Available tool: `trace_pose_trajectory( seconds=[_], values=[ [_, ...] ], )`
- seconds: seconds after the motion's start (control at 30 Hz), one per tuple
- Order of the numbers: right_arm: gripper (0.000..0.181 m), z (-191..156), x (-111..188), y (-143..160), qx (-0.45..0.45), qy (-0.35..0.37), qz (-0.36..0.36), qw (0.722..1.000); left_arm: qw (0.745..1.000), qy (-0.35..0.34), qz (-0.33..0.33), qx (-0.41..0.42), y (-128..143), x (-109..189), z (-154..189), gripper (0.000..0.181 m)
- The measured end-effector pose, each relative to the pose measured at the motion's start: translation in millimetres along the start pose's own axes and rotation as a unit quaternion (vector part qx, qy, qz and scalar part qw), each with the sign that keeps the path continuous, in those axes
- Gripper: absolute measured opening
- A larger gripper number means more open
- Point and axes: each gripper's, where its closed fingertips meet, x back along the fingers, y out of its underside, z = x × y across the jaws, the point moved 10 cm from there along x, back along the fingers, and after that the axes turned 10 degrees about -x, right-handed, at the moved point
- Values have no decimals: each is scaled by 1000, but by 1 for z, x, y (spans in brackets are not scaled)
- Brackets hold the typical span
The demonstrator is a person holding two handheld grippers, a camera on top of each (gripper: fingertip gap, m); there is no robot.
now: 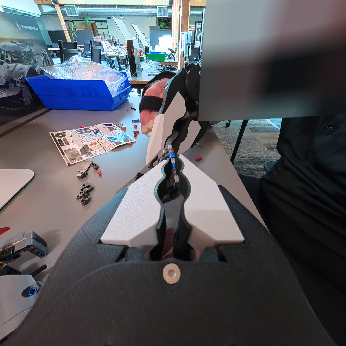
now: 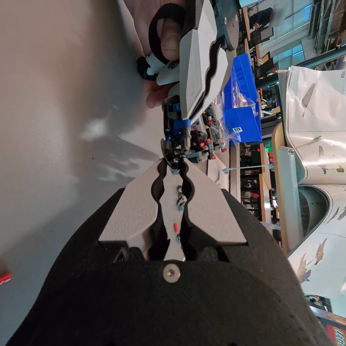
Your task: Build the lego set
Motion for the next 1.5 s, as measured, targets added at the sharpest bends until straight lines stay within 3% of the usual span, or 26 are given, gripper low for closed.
trace_pose_trajectory(
  seconds=[0.63,0.8,0.87,0.97,1.17,1.5],
  values=[
    [11,0,-2,-3,-1,0,-11,1000,1000,-15,6,-2,0,-2,1,0],
    [12,3,0,-1,-9,-4,-8,1000,998,-40,-19,-54,-6,-4,5,0],
    [28,2,2,2,-14,-5,-14,1000,996,-47,-26,-77,-8,-8,10,1],
    [36,-1,6,8,-11,-17,-27,999,993,-61,-38,-95,-12,-10,13,1],
    [48,-9,16,20,-27,-52,-78,995,986,-54,-92,-132,-4,-26,25,1],
    [41,-16,33,29,-114,-132,-83,981,965,33,-208,-157,16,-48,40,3]
  ],
)
